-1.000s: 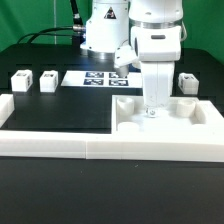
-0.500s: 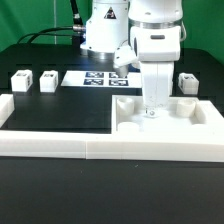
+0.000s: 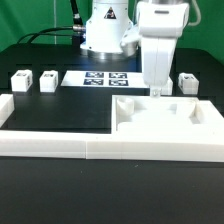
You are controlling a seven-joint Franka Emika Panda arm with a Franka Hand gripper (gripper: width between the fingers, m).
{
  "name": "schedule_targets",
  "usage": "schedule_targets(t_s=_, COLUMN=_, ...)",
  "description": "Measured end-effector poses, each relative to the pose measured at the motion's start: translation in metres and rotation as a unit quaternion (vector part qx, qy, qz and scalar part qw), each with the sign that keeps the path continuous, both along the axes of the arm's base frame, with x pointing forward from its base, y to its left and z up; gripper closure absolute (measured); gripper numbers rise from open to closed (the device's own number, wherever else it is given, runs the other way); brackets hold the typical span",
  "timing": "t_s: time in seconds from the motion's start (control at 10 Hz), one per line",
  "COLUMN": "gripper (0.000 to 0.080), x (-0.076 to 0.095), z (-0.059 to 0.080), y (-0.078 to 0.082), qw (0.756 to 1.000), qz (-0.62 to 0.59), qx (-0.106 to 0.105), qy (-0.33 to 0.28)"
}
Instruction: Assemble square table
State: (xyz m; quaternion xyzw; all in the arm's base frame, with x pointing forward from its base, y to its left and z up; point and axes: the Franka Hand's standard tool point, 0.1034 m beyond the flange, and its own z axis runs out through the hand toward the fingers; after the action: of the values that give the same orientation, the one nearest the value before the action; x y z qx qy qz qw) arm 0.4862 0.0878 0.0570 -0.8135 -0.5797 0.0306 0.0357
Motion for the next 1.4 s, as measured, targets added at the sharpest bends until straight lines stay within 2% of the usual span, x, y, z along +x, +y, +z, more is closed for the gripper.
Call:
schedule_targets(t_s=0.1, gripper=0.0150, x=-0.006, z=0.002, y=0.013, qw=0.998, qz=-0.062, qx=-0.007, qy=0.001)
schedule_targets(t_s=0.3, gripper=0.0150, x=-0.010, z=0.006, y=0.052, qw=0.981, qz=-0.194, qx=-0.014, qy=-0.008)
schedule_targets(t_s=0.4, gripper=0.0150, x=-0.012, z=0.003, y=0.058, qw=0.976, qz=-0.215, qx=-0.011, qy=-0.012)
schedule_targets(t_s=0.7, gripper=0.0150, x=-0.013, z=0.002, y=0.060, qw=0.949, qz=-0.316, qx=-0.018, qy=-0.006)
schedule_targets(t_s=0.8, gripper=0.0150, x=-0.020, z=0.002, y=0.070, qw=0.921, qz=-0.388, qx=-0.027, qy=0.000)
schedule_targets(t_s=0.9, gripper=0.0150, x=-0.029, z=0.003, y=0.078, qw=0.912, qz=-0.410, qx=-0.035, qy=0.004)
schedule_targets(t_s=1.1, gripper=0.0150, x=-0.045, z=-0.003, y=0.079, qw=0.864, qz=-0.502, qx=-0.045, qy=0.018)
schedule_targets(t_s=1.2, gripper=0.0150, x=-0.046, z=-0.004, y=0.082, qw=0.862, qz=-0.505, qx=-0.037, qy=0.010)
schedule_targets(t_s=1.3, gripper=0.0150, x=-0.049, z=-0.004, y=0.080, qw=0.866, qz=-0.498, qx=-0.051, qy=0.022)
schedule_targets(t_s=1.4, gripper=0.0150, x=-0.047, z=-0.004, y=0.081, qw=0.866, qz=-0.498, qx=-0.049, qy=0.021)
